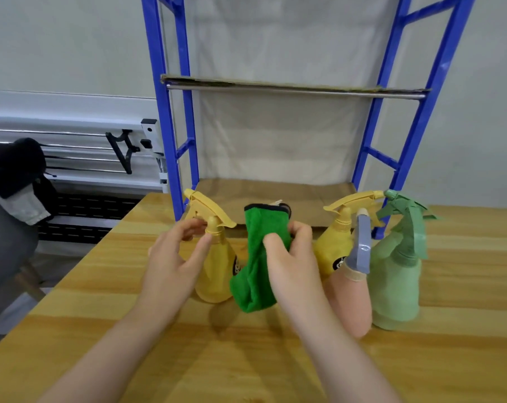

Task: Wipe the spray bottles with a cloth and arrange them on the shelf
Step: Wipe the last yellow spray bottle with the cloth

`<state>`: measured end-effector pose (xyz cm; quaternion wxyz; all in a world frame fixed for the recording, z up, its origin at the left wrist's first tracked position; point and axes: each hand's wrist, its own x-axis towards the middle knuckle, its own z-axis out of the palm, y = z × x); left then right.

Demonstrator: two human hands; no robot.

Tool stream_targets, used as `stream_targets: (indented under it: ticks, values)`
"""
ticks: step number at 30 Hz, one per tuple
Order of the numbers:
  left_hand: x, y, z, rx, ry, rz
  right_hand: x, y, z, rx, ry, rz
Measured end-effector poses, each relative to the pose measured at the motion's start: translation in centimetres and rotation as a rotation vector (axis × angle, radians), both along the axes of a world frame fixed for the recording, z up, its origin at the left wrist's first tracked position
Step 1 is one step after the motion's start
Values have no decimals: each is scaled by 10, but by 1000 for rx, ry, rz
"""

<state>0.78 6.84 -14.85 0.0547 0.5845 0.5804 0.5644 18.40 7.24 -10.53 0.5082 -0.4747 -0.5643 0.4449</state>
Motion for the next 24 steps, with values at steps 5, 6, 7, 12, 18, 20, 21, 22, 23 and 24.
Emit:
stream_targets:
  ticks: [5,6,7,12,18,20,21,22,23,24]
  values:
    - [-4,-19,34,158,-12,99,21,-19,-11,-86,-244,115]
    - [-1,-23,48,201,31,95,24,-22,-13,-87,-282,127]
    - [3,-25,63,230,98,79,28,-25,-14,-76,-320,137]
    - [53,8,135,9,639,-50,45,-30,-11,-14,-475,116]
    - [105,103,130,-627,1081,-89,55,-32,-13,11,-513,66]
    - [110,128,114,-827,1148,-113,55,-33,-13,5,-517,82]
    - [110,137,107,-917,1177,-114,55,-33,-14,-3,-516,95]
    - [111,144,99,-995,1208,-101,56,-33,-14,-7,-516,106]
    - [112,148,92,-1059,1237,-81,57,-32,-16,-7,-525,117]
    - [112,151,86,-1105,1258,-65,57,-31,-17,-5,-537,125]
